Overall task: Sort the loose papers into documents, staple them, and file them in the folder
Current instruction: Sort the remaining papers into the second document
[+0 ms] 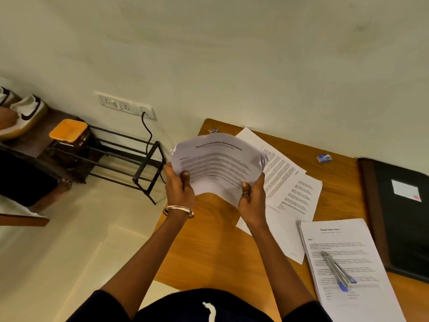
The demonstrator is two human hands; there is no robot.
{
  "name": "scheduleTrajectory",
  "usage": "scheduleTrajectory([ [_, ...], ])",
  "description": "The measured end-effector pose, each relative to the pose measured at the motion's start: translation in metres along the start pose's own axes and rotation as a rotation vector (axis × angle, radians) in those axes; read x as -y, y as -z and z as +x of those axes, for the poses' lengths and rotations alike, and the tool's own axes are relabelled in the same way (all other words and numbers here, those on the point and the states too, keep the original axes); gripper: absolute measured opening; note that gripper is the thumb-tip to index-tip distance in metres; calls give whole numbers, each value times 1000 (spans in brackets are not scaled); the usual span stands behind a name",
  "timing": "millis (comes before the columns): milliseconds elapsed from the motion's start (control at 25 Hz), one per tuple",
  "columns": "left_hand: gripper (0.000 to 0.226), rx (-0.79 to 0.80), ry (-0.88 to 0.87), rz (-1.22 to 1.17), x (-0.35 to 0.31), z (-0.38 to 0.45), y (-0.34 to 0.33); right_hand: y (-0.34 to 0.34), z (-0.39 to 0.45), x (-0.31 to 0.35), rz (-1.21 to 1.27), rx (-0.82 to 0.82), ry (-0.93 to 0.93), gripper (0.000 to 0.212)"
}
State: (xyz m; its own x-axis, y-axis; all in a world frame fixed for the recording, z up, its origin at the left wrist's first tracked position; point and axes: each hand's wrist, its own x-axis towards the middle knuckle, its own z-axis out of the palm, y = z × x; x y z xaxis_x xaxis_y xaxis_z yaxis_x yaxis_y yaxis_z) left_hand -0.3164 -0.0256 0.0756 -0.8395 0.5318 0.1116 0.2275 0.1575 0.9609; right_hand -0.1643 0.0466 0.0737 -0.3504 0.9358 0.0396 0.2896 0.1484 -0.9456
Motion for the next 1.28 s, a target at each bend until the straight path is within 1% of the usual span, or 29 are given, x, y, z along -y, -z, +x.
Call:
scheduleTrajectory([
  [120,32,13,12,42,3,8,-1,-4,-1,-3,-9,-35,3,55],
  [240,28,90,97,178,25,6,2,-13,-5,-18,-61,-20,-115,51],
  [280,29,117,95,214,30,6,4,-15,-6,-21,-74,-21,-141,51],
  [480,35,175,26,257,38,8,8,-17,-9,-24,-88,-55,-82,55],
  [640,31,254,110,347,51,11,11,-20,-14,-31,-122,-70,-127,53],
  [680,30,272,102,353,49,12,12,-20,-14,-31,-124,-97,-116,50],
  [760,29,296,58,347,44,14,16,-14,-12,-30,-98,-174,-101,38],
  [840,30,368,34,286,41,14,19,-2,-12,-30,-11,-216,-116,32],
  [880,33,432,67,215,41,13,22,6,-14,-30,47,-203,-146,32],
  [960,35,538,201,113,51,5,24,22,-20,-36,166,-129,-255,32],
  [1000,31,574,262,126,58,-1,22,28,-25,-40,211,-94,-318,31],
  [1080,21,654,390,229,71,-16,19,40,-36,-50,245,-64,-420,28],
  [1120,20,696,441,246,75,-24,14,46,-41,-55,250,-63,-458,27],
  [1200,18,768,516,189,75,-38,3,62,-50,-67,270,-96,-506,26],
  [1280,13,822,522,180,67,-50,-13,84,-54,-75,302,-181,-552,27],
])
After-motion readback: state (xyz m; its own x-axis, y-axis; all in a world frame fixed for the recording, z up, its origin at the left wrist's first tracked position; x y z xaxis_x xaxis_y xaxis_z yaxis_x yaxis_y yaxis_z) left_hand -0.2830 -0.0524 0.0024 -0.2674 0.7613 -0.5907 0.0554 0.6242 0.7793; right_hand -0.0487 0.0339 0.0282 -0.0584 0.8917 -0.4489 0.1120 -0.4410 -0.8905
